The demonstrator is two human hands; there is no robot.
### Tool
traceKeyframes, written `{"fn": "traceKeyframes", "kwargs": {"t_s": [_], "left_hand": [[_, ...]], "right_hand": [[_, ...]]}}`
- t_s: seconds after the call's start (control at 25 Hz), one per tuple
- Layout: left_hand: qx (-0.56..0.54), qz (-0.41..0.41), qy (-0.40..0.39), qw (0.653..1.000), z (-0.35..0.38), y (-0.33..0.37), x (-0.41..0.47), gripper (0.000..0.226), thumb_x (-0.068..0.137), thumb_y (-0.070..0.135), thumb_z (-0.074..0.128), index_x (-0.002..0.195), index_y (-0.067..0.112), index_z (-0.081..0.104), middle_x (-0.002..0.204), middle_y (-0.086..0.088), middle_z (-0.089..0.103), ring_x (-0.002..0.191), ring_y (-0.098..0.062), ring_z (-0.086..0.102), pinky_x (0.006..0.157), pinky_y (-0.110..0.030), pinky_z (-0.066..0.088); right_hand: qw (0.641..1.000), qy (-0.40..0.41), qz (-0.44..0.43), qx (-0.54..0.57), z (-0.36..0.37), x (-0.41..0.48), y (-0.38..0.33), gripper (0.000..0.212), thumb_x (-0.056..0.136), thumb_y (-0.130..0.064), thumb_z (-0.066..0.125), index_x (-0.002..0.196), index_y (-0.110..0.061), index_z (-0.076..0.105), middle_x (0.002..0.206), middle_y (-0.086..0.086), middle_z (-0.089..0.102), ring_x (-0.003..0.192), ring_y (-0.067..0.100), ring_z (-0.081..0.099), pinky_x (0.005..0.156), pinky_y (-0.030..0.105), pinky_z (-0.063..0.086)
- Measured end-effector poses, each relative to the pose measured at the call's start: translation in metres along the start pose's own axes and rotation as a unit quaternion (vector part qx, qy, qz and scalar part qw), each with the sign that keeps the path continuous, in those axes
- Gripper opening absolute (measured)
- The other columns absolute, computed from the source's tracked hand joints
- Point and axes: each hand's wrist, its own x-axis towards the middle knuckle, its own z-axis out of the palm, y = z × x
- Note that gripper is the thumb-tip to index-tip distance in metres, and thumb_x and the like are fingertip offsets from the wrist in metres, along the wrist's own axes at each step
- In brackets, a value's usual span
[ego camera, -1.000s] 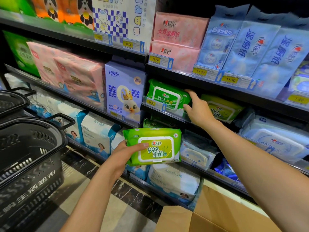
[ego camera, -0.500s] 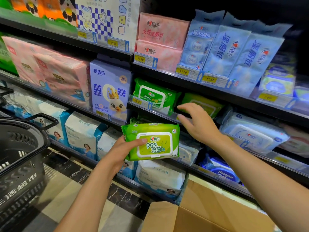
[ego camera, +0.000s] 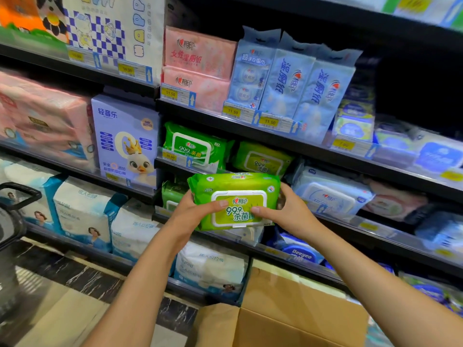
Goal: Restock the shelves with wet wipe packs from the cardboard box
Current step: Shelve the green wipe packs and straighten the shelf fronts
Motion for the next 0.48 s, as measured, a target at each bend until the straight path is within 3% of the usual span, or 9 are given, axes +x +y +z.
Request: {"fn": "traceKeyframes", "kwargs": {"t_s": [0.12, 0.2, 0.28, 0.36, 0.48], "left_hand": [[0.057, 0.033, 0.005, 0.998, 0.017, 0.01, 0.007, 0.068, 0.059, 0.03, 0.096, 0.119, 0.029, 0.064, 0.111, 0.006, 0.079, 0.109, -0.02, 0.074, 0.097, -0.039, 0.057], [0.154, 0.055, 0.029, 0.986, 0.028, 0.02, 0.014, 0.068, 0.06, 0.048, 0.096, 0.117, 0.033, 0.062, 0.124, 0.009, 0.069, 0.12, -0.018, 0.065, 0.107, -0.044, 0.051], [0.312, 0.076, 0.066, 0.945, 0.041, 0.033, 0.019, 0.073, 0.07, 0.061, 0.087, 0.126, 0.029, 0.053, 0.138, 0.006, 0.047, 0.135, -0.017, 0.044, 0.117, -0.044, 0.038], [0.391, 0.095, 0.087, 0.911, 0.052, 0.04, 0.027, 0.098, 0.076, 0.064, 0.079, 0.15, 0.013, 0.04, 0.154, -0.008, 0.037, 0.146, -0.024, 0.034, 0.119, -0.042, 0.033], [0.427, 0.139, 0.097, 0.888, 0.056, 0.044, 0.039, 0.097, 0.078, 0.067, 0.074, 0.145, 0.004, 0.043, 0.154, -0.012, 0.039, 0.138, -0.026, 0.045, 0.103, -0.04, 0.041]], "right_hand": [[0.997, 0.057, 0.005, 0.05, -0.007, -0.006, 0.003, 0.094, 0.057, -0.053, 0.094, 0.138, -0.029, 0.053, 0.123, -0.011, 0.071, 0.111, 0.004, 0.068, 0.101, 0.042, 0.056], [0.993, 0.098, -0.002, 0.058, -0.011, -0.007, 0.002, 0.073, 0.068, -0.037, 0.093, 0.131, -0.03, 0.056, 0.118, -0.012, 0.072, 0.105, 0.0, 0.068, 0.097, 0.04, 0.057], [0.987, 0.148, -0.018, 0.056, -0.017, -0.004, 0.004, 0.072, 0.07, -0.038, 0.093, 0.129, -0.034, 0.052, 0.115, -0.012, 0.073, 0.102, 0.002, 0.07, 0.095, 0.039, 0.058], [0.98, 0.179, -0.041, 0.072, -0.024, 0.002, 0.007, 0.076, 0.067, -0.043, 0.093, 0.128, -0.034, 0.049, 0.112, -0.011, 0.074, 0.097, 0.015, 0.073, 0.091, 0.047, 0.059], [0.973, 0.199, -0.07, 0.088, -0.028, 0.014, 0.01, 0.077, 0.068, -0.042, 0.092, 0.129, -0.032, 0.046, 0.114, -0.009, 0.072, 0.097, 0.023, 0.071, 0.088, 0.053, 0.058]]}}
